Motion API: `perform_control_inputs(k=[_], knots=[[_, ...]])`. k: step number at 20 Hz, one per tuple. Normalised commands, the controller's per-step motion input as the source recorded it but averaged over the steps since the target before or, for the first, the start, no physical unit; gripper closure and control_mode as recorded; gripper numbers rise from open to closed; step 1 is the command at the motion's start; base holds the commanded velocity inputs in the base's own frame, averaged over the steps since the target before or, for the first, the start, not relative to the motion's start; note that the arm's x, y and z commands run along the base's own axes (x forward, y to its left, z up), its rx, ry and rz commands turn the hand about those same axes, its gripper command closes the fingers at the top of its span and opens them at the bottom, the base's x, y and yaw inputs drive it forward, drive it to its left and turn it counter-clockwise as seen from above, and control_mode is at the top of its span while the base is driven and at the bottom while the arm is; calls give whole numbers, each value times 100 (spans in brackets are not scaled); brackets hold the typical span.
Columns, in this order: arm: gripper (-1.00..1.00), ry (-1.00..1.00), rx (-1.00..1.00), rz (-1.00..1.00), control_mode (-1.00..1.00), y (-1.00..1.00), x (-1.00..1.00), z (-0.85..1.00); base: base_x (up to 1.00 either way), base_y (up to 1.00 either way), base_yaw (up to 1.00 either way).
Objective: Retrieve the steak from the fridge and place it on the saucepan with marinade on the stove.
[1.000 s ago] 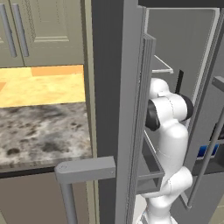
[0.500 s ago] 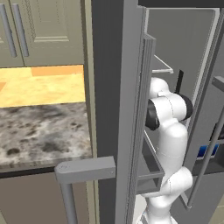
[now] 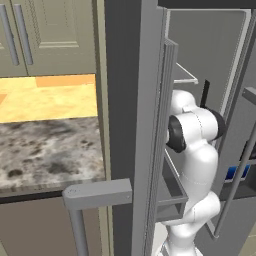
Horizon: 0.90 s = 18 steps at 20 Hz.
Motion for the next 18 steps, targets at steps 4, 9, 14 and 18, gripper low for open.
perform_control_inputs(k=[4, 9, 14, 18], knots=[[100, -8, 0, 0, -100, 0, -30, 8, 0, 0, 0], [100, 0, 0, 0, -100, 0, -22, 20, 0, 0, 0], [100, 0, 0, 0, -100, -9, -22, 28, 0, 0, 0], [100, 0, 0, 0, -100, -12, -21, 34, 0, 0, 0]])
